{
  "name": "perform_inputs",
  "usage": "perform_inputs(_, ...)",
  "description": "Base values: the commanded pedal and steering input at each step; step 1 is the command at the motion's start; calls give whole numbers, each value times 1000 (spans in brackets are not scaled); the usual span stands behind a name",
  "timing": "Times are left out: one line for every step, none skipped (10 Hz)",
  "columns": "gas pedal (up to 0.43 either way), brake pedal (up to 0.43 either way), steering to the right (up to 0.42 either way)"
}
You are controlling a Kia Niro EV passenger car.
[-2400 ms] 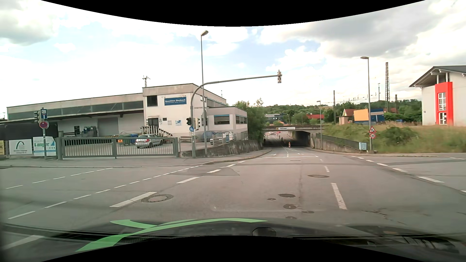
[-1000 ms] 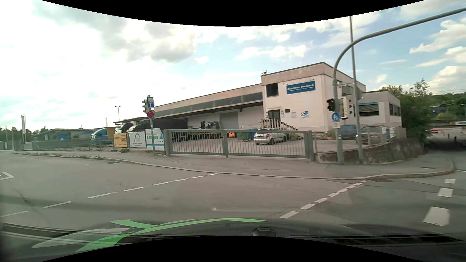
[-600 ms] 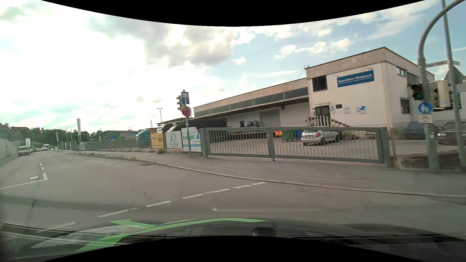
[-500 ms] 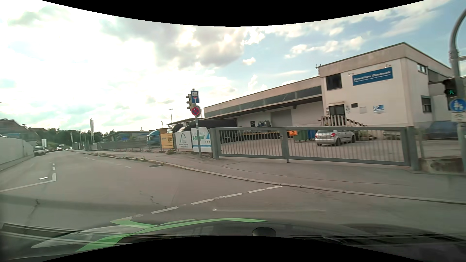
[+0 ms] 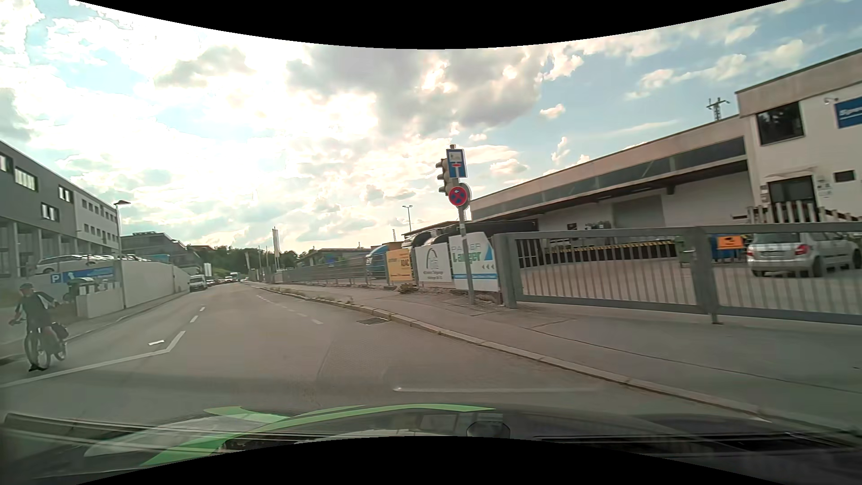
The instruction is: Follow the waypoints while adhering to traffic rules and regulations
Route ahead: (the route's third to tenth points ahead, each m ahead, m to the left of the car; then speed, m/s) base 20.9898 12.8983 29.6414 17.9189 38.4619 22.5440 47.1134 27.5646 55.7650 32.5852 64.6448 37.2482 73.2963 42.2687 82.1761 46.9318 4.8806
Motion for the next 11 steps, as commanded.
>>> perform_inputs(150, 0, -390)
perform_inputs(150, 0, -379)
perform_inputs(150, 0, -369)
perform_inputs(150, 0, -358)
perform_inputs(157, 0, -354)
perform_inputs(189, 0, -352)
perform_inputs(197, 0, -342)
perform_inputs(228, 0, -308)
perform_inputs(228, 0, -279)
perform_inputs(228, 0, -241)
perform_inputs(240, 0, -207)
